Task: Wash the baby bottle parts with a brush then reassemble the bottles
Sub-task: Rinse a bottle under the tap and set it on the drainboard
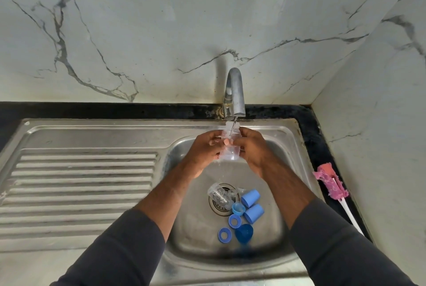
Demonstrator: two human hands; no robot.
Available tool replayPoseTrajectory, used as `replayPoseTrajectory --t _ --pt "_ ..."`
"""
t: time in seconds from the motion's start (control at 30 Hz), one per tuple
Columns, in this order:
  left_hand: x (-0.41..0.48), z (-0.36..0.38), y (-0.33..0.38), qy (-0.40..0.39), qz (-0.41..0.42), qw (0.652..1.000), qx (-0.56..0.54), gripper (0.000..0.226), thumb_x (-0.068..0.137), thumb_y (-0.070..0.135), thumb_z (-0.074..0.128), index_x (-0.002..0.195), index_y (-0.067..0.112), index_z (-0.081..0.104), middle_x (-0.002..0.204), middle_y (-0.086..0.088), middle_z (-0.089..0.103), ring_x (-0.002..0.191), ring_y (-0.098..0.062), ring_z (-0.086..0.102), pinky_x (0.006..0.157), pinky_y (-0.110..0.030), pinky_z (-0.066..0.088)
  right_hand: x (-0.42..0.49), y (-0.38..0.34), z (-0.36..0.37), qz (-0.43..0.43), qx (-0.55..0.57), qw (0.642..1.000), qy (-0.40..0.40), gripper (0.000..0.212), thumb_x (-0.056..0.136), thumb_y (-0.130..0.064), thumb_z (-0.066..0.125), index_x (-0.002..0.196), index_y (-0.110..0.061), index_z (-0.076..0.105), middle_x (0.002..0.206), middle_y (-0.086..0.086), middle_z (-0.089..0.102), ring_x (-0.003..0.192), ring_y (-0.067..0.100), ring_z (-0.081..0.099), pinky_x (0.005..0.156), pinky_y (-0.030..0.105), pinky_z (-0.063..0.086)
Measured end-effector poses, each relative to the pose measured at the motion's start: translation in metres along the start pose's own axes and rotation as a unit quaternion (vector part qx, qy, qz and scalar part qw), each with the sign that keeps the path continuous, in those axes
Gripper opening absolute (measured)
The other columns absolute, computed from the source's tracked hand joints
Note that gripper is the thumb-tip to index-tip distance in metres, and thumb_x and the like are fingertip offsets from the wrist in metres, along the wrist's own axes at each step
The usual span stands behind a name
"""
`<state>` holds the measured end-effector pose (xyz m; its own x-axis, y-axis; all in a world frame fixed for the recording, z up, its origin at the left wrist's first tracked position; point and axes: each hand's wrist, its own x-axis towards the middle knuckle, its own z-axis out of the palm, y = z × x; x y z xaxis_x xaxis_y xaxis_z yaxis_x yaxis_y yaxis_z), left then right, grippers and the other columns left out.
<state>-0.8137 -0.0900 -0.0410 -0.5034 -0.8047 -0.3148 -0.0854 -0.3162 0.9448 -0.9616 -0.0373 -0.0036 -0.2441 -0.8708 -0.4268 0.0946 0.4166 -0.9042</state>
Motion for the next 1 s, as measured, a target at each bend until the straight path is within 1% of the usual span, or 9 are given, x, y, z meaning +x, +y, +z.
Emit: replayPoseTrajectory --t 0.07,0.2,0.3,0.47,0.57,0.7,0.77,0.9,1.0 --pt "0.000 0.005 -0.006 0.020 0.002 0.999 0.037 0.037 0.081 0.032 0.083 0.112 0.017 0.068 0.104 -0.007 0.075 0.101 -0.031 0.071 0.088 -0.051 0.059 -0.005 0.002 -0.003 0.022 0.008 1.000 -0.001 0.026 0.088 -0.001 0.063 0.112 -0.008 0.069 0.102 0.010 0.076 0.091 0.025 0.072 0.067 0.030 0.057" --pt "0.001 0.010 -0.008 0.071 0.018 0.992 0.099 0.053 0.062 0.053 0.087 0.101 0.024 0.066 0.096 0.000 0.075 0.091 -0.022 0.072 0.083 -0.045 0.061 -0.012 0.010 -0.007 0.052 -0.018 0.998 0.000 0.018 0.097 -0.018 0.052 0.108 -0.015 0.067 0.099 0.008 0.073 0.088 0.021 0.068 0.077 0.037 0.056" --pt "0.000 0.008 -0.008 0.058 0.014 0.993 0.106 0.058 0.062 0.061 0.082 0.108 0.030 0.065 0.104 0.000 0.072 0.096 -0.020 0.070 0.083 -0.044 0.061 -0.013 0.014 -0.008 0.052 -0.001 0.999 -0.010 0.021 0.098 -0.019 0.052 0.111 -0.015 0.068 0.095 0.007 0.075 0.088 0.023 0.071 0.079 0.040 0.059" --pt "-0.004 0.001 -0.009 0.021 0.021 0.997 0.076 0.036 0.098 0.036 0.063 0.132 0.028 0.058 0.117 -0.005 0.069 0.104 -0.028 0.070 0.080 -0.042 0.061 -0.013 0.015 -0.006 0.040 0.025 0.999 -0.021 0.030 0.097 -0.006 0.052 0.120 -0.017 0.067 0.109 0.009 0.075 0.103 0.028 0.070 0.081 0.038 0.058" --pt "-0.006 -0.007 -0.013 0.011 0.018 0.996 0.084 0.041 0.087 0.028 0.075 0.125 0.029 0.061 0.116 -0.006 0.069 0.104 -0.029 0.068 0.076 -0.039 0.061 -0.016 0.016 -0.007 0.053 0.028 0.997 -0.048 0.032 0.093 0.002 0.052 0.118 -0.013 0.066 0.114 0.012 0.072 0.103 0.029 0.069 0.080 0.038 0.057" --pt "-0.011 -0.006 -0.017 0.024 0.046 0.993 0.102 0.049 0.072 0.019 0.089 0.115 0.028 0.067 0.108 -0.001 0.071 0.101 -0.019 0.068 0.086 -0.037 0.060 -0.016 0.022 0.001 0.067 0.073 0.994 -0.046 0.030 0.094 -0.018 0.066 0.124 -0.013 0.064 0.114 0.010 0.074 0.105 0.030 0.070 0.088 0.044 0.059" --pt "-0.013 -0.004 -0.017 0.022 0.050 0.996 0.072 0.046 0.075 0.012 0.085 0.117 0.023 0.068 0.109 -0.006 0.070 0.100 -0.021 0.067 0.085 -0.034 0.059 -0.014 0.022 0.005 0.052 0.079 0.995 -0.024 0.036 0.090 -0.014 0.072 0.125 -0.011 0.062 0.114 0.010 0.074 0.108 0.030 0.070 0.091 0.045 0.058" --pt "-0.017 -0.009 -0.011 -0.012 0.017 0.999 0.032 0.044 0.082 0.036 0.076 0.123 0.021 0.068 0.116 -0.004 0.073 0.111 -0.026 0.068 0.093 -0.045 0.057 -0.008 0.013 0.007 0.034 0.166 0.985 -0.016 0.033 0.093 -0.002 0.065 0.126 -0.003 0.060 0.117 0.016 0.071 0.105 0.029 0.070 0.084 0.038 0.060" --pt "-0.015 -0.011 -0.006 -0.022 0.014 0.998 0.051 0.047 0.082 0.032 0.078 0.126 0.023 0.066 0.116 -0.001 0.074 0.109 -0.023 0.070 0.097 -0.053 0.055 -0.006 0.007 0.009 0.025 0.196 0.980 -0.025 0.032 0.096 0.003 0.057 0.126 -0.006 0.060 0.112 0.015 0.071 0.095 0.024 0.070 0.078 0.031 0.059"
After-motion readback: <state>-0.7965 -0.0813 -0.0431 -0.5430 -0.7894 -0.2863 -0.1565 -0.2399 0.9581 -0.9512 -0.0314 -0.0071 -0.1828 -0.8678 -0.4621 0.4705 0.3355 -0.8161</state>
